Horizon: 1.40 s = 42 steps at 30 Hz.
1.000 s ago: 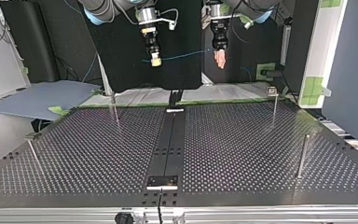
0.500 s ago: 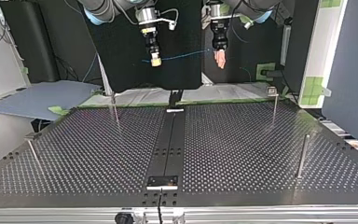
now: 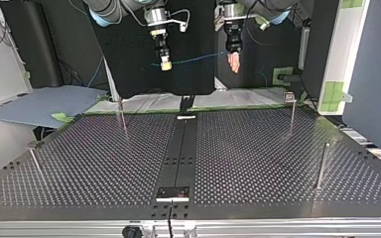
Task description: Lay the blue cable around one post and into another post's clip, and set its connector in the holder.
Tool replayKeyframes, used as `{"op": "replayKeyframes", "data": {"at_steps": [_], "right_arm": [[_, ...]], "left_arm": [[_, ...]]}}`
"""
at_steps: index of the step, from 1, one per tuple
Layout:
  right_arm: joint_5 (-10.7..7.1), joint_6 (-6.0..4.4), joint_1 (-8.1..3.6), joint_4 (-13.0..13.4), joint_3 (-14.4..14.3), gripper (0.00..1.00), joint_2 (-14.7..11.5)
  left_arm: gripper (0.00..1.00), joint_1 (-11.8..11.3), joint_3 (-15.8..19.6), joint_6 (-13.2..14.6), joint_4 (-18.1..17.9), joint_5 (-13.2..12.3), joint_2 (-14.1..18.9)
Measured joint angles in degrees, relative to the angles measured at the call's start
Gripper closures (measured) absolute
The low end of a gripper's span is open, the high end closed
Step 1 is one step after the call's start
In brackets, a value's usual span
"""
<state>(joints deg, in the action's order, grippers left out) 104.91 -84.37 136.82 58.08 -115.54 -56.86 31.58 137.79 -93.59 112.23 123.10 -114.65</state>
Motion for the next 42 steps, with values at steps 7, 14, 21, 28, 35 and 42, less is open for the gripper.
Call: {"op": "replayKeyframes", "data": {"at_steps": [7, 14, 21, 28, 35, 42], "right_arm": [[0.28, -1.54, 0.39, -3.36, 2.88, 1.00, -2.68], [-0.74, -5.29, 0.36, -7.53, 3.47, 1.00, -6.81], [-1.15, -6.14, 0.22, -10.98, 5.39, 1.00, -10.51], [-1.18, -6.18, 0.04, -14.65, 9.02, 1.00, -14.27], [-1.19, -6.04, -0.15, -18.85, 13.22, 1.00, -16.97], [-1.33, -6.01, -0.21, -23.21, 16.89, 1.00, -17.13]], "left_arm": [[0.00, 0.49, 1.09, -3.26, 3.27, -2.26, 3.26], [0.00, 0.20, 1.12, -5.45, 7.10, -2.37, 7.10], [0.00, -0.27, -0.61, -8.69, 10.95, -2.31, 10.96], [0.00, -1.04, -4.22, -12.47, 14.76, -1.90, 14.77], [0.00, -1.99, -7.96, -14.79, 18.50, 0.82, 18.51], [0.00, -3.65, -12.10, -16.07, 22.67, 2.12, 22.66]]}}
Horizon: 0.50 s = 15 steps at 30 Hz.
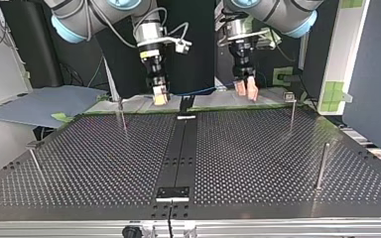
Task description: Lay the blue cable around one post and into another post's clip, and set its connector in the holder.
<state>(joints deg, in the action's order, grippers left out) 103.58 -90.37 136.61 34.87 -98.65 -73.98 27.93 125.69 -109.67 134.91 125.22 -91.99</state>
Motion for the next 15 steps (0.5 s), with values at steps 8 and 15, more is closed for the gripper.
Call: {"op": "replayKeyframes", "data": {"at_steps": [8, 15], "right_arm": [[-1.22, 0.07, -0.06, -1.49, 1.29, 1.00, 0.17], [-1.93, 0.25, -0.07, -1.79, 2.71, 1.00, 0.90]], "left_arm": [[0.00, -1.80, -4.08, -0.59, 5.35, 1.80, 5.35], [0.00, -3.07, -5.64, -0.75, 9.28, 4.07, 9.28]]}}
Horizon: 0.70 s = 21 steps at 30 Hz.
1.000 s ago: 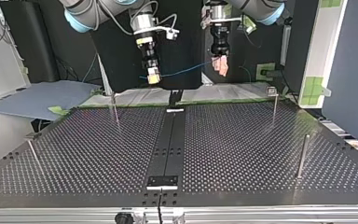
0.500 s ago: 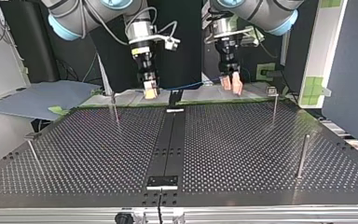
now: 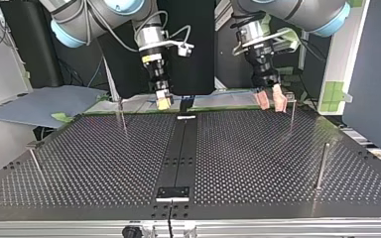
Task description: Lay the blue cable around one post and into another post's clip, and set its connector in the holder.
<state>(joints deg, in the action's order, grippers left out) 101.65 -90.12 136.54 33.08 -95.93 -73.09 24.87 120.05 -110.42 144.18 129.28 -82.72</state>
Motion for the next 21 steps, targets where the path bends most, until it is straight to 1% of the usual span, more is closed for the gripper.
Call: {"op": "replayKeyframes", "data": {"at_steps": [4, 8, 9, 11, 14, 18, 21], "right_arm": [[-0.36, 0.41, 0.14, -0.99, 1.45, 1.00, 1.48], [-1.14, 1.68, 0.43, -2.74, 3.61, 1.00, 3.61], [-1.42, 1.85, 0.47, -2.94, 4.07, 1.00, 3.96], [-2.06, 2.02, 0.58, -3.18, 5.06, 1.00, 4.46], [-2.50, 2.23, 0.75, -3.44, 6.36, 1.00, 4.73], [-2.65, 2.39, 1.01, -4.04, 7.97, 1.00, 4.80], [-2.67, 2.44, 1.11, -4.31, 8.55, 1.00, 4.82]], "left_arm": [[0.00, -0.89, -0.85, 0.07, 2.55, 0.75, 2.58], [0.00, -1.73, -2.35, 0.11, 4.92, 0.89, 4.93], [0.00, -1.92, -2.76, 0.14, 5.43, 0.90, 5.43], [0.00, -2.40, -3.79, 0.26, 6.57, 0.91, 6.58], [0.00, -3.12, -5.35, 0.61, 8.37, 0.89, 8.16], [0.00, -4.41, -6.74, 1.34, 10.71, 0.70, 8.91], [0.00, -6.04, -7.31, 1.56, 12.61, -0.41, 9.02]]}}
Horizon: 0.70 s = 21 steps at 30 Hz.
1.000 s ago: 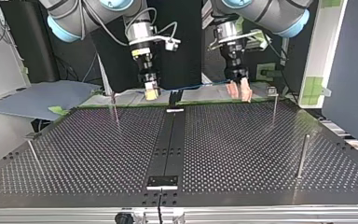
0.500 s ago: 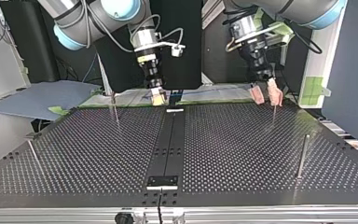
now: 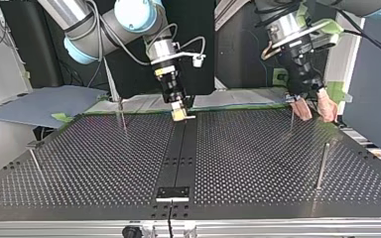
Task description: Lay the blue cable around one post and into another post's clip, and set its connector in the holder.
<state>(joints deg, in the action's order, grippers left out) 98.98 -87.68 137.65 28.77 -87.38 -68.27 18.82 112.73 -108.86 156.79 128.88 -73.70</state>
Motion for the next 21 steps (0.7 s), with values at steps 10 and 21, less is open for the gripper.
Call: {"op": "replayKeyframes", "data": {"at_steps": [10, 21], "right_arm": [[-1.35, 0.19, 1.31, -0.45, 3.25, 1.00, 0.10], [-1.76, 0.30, 2.36, -0.77, 5.41, 1.00, 0.36]], "left_arm": [[0.00, -5.74, -0.68, -1.58, 5.81, -5.53, 0.07], [0.00, -12.14, -1.11, -4.79, 7.96, -11.93, 0.03]]}}
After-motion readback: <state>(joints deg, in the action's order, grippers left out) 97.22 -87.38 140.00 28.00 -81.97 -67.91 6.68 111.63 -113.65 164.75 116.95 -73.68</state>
